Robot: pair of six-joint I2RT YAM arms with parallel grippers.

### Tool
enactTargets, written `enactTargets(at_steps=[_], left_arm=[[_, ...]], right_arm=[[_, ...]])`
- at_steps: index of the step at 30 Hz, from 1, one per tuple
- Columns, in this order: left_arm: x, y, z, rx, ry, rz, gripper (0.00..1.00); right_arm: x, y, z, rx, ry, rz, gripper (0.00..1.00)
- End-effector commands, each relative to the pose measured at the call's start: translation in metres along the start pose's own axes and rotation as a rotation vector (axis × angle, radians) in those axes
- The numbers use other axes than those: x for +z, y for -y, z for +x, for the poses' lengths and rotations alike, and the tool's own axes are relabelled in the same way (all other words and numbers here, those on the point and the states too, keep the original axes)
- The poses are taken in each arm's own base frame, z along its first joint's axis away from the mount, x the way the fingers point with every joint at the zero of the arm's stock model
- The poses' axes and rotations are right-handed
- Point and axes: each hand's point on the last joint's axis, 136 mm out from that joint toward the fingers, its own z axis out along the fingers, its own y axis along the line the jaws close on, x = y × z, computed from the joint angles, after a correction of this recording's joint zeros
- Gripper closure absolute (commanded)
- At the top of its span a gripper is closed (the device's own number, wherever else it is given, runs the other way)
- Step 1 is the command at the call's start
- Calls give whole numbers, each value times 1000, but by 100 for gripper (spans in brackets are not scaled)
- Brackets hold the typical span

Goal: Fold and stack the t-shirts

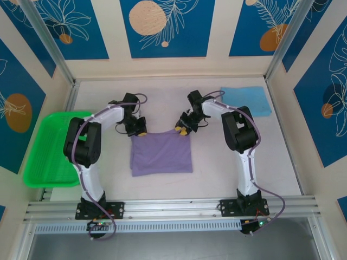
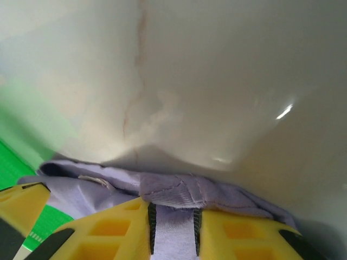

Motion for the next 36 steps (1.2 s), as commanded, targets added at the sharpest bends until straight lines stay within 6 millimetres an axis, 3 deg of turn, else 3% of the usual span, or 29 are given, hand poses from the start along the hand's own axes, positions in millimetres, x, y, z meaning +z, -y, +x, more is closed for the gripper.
enactTargets(at_steps=[1, 4, 8, 12, 16, 18, 20, 23, 25, 27, 31, 36], left_arm=[[12, -24, -11, -13, 12, -38, 99], [19, -30, -9, -18, 0, -50, 100], [9, -24, -12, -14, 16, -28, 98], [-21, -2, -20, 8, 72, 24, 86], [-59, 12, -23, 6, 138, 62, 69], [-75, 20, -19, 9, 156, 92, 67], [-83, 35, -7, 30, 145, 156, 69], [-77, 68, 30, 123, 47, 260, 77], [-65, 93, 66, 203, -70, 349, 80], [-50, 102, 95, 235, -159, 392, 85], [-21, 97, 137, 249, -311, 405, 92], [-5, 70, 158, 246, -353, 336, 93]], right_arm=[[-5, 6, -16, 59, -6, 3, 72], [-6, 7, -22, 86, -17, -22, 71], [-19, -13, -20, 62, -14, -95, 63], [-43, -38, -9, 18, -8, -186, 54], [-66, -47, 4, -17, 20, -231, 47], [-75, -48, 12, -41, 38, -235, 45], [-78, -46, 26, -64, 38, -226, 45], [-67, -38, 61, -86, -16, -201, 50], [-52, -28, 88, -78, -86, -170, 63], [-37, -19, 110, -65, -141, -145, 77], [-9, -10, 150, -57, -212, -78, 91], [23, -6, 183, -98, -221, 23, 97]])
